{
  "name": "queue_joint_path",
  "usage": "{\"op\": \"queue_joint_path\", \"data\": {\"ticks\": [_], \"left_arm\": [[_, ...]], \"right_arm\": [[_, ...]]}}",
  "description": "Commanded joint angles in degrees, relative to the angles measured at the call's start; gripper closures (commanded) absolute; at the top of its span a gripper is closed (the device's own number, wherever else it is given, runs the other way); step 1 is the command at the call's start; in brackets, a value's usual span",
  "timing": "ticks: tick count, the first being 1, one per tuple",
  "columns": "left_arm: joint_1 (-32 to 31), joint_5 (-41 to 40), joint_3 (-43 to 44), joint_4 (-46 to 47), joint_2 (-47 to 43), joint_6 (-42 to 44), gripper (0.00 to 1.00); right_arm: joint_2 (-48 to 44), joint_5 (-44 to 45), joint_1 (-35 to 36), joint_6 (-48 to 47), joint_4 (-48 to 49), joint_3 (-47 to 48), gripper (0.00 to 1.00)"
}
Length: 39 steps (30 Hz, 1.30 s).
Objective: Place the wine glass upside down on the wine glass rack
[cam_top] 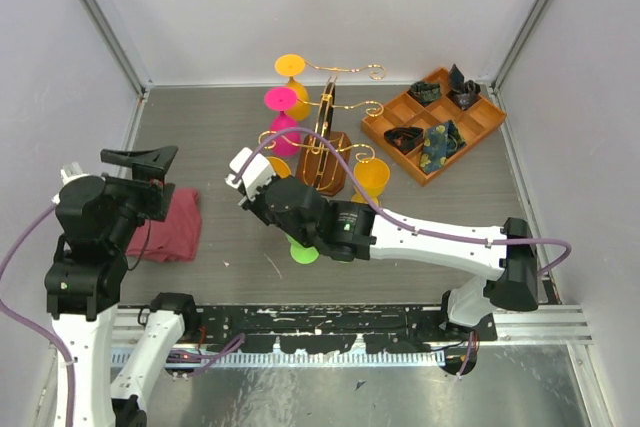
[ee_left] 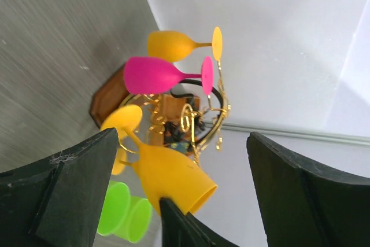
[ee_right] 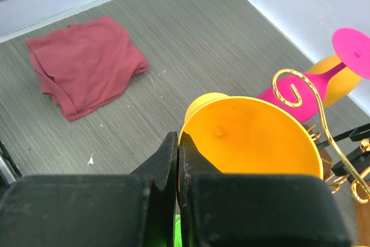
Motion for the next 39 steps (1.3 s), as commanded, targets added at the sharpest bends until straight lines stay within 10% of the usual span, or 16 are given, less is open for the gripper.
{"op": "queue_joint_path", "data": {"ticks": [1, 7, 19, 39], "left_arm": [[0.0, 4.4, -2.9, -2.1, -0.8, -12.4, 0.0], [0.0, 14.1, -9.6, 4.6, -1.1, -22.0, 0.03], [0.0, 14.5, -14.9, 10.1, -4.3, -27.3, 0.42], [0.0, 15.9, -17.3, 11.9, -4.6, -28.5, 0.47]], "right_arm": [[-1.9, 1.5, 1.0, -4.7, 12.0, 0.1, 0.99], [-2.3, 0.9, 3.0, -10.3, 22.0, -2.2, 0.99], [-0.5, 1.5, 6.3, -15.1, 29.6, -4.3, 0.99], [3.2, 2.5, 12.1, -19.9, 40.0, -6.8, 0.99]]}}
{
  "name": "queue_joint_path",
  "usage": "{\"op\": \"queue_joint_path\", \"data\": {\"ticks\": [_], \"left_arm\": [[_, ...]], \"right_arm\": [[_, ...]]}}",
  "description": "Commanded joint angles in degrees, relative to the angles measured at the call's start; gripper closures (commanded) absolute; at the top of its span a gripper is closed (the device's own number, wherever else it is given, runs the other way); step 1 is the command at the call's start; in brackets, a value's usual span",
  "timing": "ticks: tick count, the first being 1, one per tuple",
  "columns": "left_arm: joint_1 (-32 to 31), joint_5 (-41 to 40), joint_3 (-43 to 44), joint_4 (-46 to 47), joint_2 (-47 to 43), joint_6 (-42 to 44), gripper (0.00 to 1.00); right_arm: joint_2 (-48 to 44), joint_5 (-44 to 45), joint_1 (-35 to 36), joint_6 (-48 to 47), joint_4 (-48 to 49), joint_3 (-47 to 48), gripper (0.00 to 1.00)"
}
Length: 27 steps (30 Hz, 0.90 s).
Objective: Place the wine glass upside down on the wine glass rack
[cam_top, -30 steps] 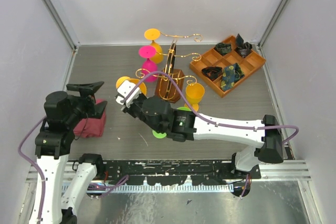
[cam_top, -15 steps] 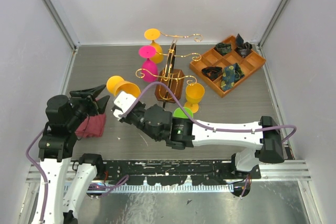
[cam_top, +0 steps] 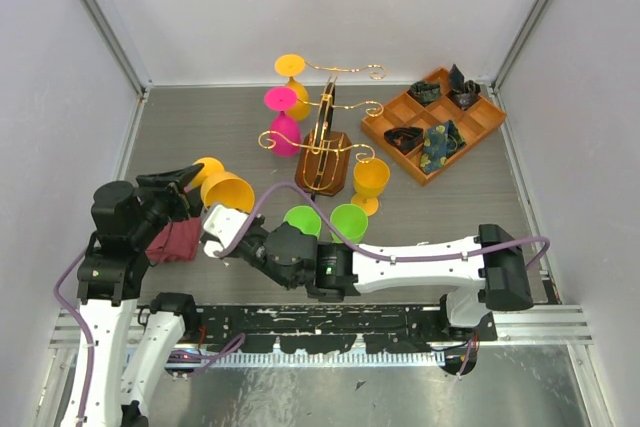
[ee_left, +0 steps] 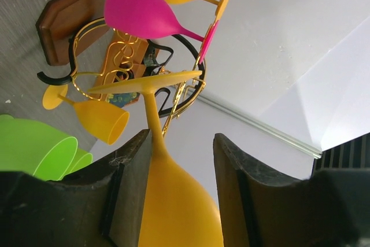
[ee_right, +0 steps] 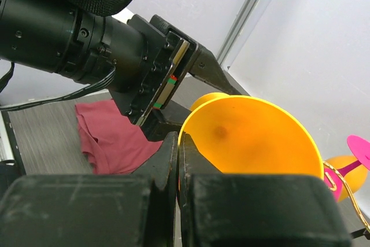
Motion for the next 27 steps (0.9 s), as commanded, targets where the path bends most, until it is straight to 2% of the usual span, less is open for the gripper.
{"op": "queue_joint_path", "data": {"ticks": [1, 9, 14, 22, 27], "left_arm": [[0.0, 1.6, -0.6, 2.6, -0.6, -0.4, 0.48], [0.0, 2.9, -1.4, 3.5, -0.8, -0.8, 0.54], [0.1, 3.2, -1.5, 4.0, -0.6, -1.1, 0.65], [0.0, 4.5, -1.7, 6.7, -0.5, -1.8, 0.98], [0.0, 3.6, -1.9, 10.8, 0.2, -0.7, 1.0]], "right_arm": [[0.4, 1.1, 1.2, -2.6, 8.3, 0.4, 0.99], [2.0, 2.6, 2.3, -6.4, 12.7, 0.8, 0.99], [2.0, 2.5, 2.6, -6.3, 12.7, 0.6, 0.99], [2.9, 4.5, 2.5, -6.2, 12.9, 0.6, 0.99], [2.5, 7.1, 2.5, -5.3, 11.0, 0.5, 0.87]]}}
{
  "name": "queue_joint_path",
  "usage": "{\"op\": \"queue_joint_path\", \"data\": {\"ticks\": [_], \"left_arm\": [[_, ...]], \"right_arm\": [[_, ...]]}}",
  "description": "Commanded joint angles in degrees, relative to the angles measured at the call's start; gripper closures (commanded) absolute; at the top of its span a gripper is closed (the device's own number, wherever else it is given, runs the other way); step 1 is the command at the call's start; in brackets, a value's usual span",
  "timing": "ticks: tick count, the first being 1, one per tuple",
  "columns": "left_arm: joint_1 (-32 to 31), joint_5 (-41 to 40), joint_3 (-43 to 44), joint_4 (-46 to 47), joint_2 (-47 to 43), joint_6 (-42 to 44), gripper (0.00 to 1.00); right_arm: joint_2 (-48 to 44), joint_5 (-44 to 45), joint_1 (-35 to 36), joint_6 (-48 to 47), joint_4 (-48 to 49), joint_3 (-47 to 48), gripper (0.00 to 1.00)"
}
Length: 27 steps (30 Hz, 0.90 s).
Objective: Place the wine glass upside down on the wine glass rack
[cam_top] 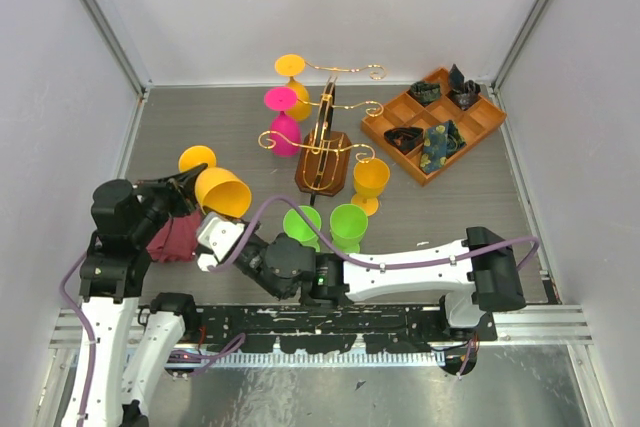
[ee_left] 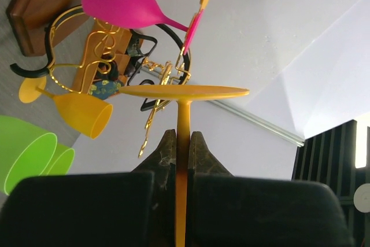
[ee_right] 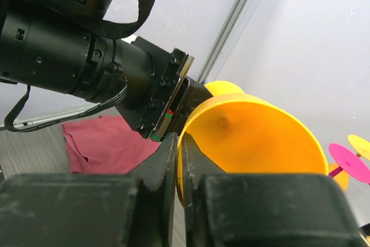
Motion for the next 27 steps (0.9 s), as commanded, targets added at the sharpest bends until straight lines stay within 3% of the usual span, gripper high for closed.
{"op": "queue_joint_path", "data": {"ticks": [1, 7, 12, 20, 24, 27], "left_arm": [[0.0, 1.0, -0.7, 8.3, 0.4, 2.7, 1.0], [0.0, 0.2, -0.1, 17.4, 6.0, 8.0, 1.0], [0.0, -3.5, 4.8, 20.9, 12.6, 20.8, 1.0], [0.1, -12.6, 11.0, 26.1, 14.9, 51.3, 1.0], [0.1, -12.6, 7.1, 33.7, 12.5, 65.8, 1.0], [0.1, -10.3, 3.0, 39.6, 12.4, 72.1, 1.0]], "right_arm": [[-0.7, 3.0, 0.3, 1.4, 0.8, 0.3, 0.82], [-4.4, 6.2, 0.6, 4.3, -4.7, -2.1, 0.64], [-8.3, 10.0, 1.6, 7.1, -11.8, -3.4, 0.45], [-13.6, 21.1, 3.3, 17.6, -31.9, 0.4, 0.37], [-16.2, 23.1, 3.7, 24.3, -42.7, 3.4, 0.33], [-17.5, 25.6, 4.2, 29.8, -50.4, 6.6, 0.31]]}}
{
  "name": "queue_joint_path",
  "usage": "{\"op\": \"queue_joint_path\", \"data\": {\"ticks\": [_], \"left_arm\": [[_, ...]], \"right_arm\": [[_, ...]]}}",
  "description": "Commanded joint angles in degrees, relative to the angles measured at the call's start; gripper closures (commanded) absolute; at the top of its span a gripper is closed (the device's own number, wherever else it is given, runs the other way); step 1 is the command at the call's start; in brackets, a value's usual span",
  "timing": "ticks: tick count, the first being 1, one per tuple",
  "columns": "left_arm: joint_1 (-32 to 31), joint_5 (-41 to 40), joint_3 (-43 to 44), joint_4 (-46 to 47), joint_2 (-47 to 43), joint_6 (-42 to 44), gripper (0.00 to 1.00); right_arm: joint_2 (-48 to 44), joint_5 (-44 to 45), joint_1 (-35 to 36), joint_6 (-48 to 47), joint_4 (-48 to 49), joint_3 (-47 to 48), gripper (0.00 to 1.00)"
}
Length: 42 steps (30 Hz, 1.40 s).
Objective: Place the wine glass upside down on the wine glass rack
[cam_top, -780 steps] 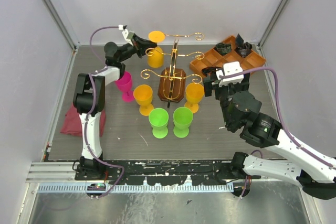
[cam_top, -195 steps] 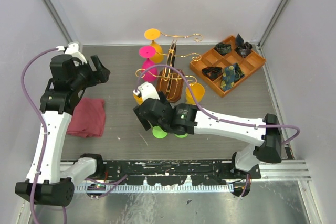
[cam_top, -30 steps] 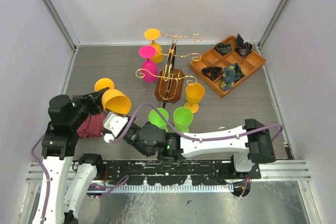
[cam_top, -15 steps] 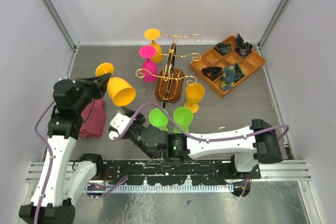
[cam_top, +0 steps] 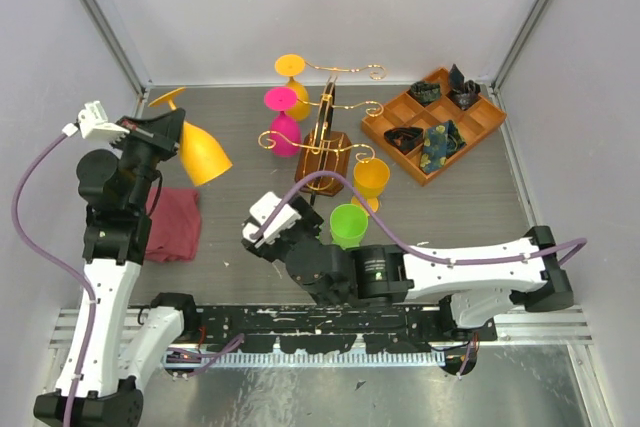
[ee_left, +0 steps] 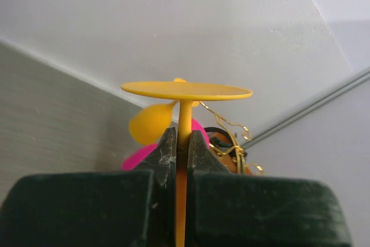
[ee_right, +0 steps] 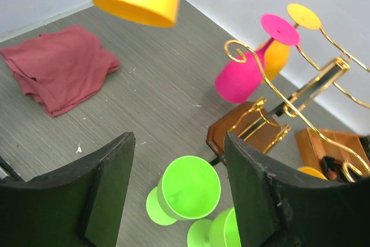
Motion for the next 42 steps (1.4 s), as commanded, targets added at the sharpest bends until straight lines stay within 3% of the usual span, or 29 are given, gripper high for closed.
{"op": "queue_joint_path", "data": {"ticks": [1, 5, 14, 20, 27, 42], "left_arm": [[0.1, 2.1, -4.9, 11.6, -0.1, 17.4, 1.0], [0.0, 11.9, -9.6, 20.5, 2.4, 22.7, 1.0], [-1.9, 19.0, -25.8, 51.8, 4.5, 29.1, 1.0], [-6.5, 21.4, -27.1, 53.5, 7.9, 33.9, 1.0], [-16.6, 16.7, -29.7, 57.2, 10.0, 39.9, 1.0], [-18.0, 12.5, -35.2, 60.0, 8.8, 39.5, 1.0]], "right_arm": [[-4.3, 6.7, 0.9, 11.4, -14.4, 7.1, 0.3], [-5.7, 10.9, 2.2, 18.2, -23.5, 10.3, 0.29], [-10.2, 17.2, 3.6, 27.0, -33.9, 8.7, 0.29], [-9.7, 18.8, 3.6, 27.3, -36.3, 9.4, 0.29], [-10.0, 19.5, 3.6, 27.9, -36.6, 8.8, 0.29], [-10.0, 20.7, 3.6, 28.2, -37.0, 8.3, 0.28]]}}
